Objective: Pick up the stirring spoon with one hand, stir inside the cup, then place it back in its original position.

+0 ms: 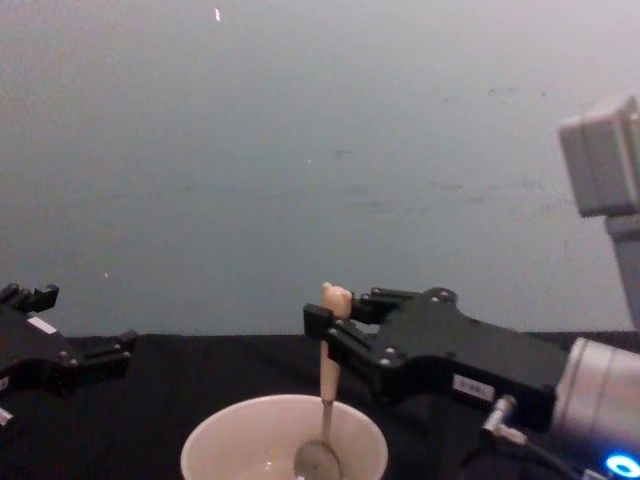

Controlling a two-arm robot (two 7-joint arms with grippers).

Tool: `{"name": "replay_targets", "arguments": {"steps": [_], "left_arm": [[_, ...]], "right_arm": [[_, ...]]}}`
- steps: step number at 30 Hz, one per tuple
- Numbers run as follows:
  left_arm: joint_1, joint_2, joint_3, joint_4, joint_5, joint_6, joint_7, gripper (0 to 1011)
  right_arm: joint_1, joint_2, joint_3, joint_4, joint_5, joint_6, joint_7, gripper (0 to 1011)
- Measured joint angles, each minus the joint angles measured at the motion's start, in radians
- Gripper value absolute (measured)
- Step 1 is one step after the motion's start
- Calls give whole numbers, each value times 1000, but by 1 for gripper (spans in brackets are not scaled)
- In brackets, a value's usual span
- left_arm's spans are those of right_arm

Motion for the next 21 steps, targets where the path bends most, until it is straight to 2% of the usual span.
{"name": "replay_targets", "arguments": {"steps": [6,11,21], "left_arm": [[0,0,0,0,0,0,0,1001],[0,0,0,0,0,0,0,1001],[0,0,0,0,0,0,0,1001]], "right_arm": [[-36,36,2,-52,24,14,26,213],[-54,48,-12,-80,37,20,46,212],[-36,15,-53,-66,38,11,53,212]]}}
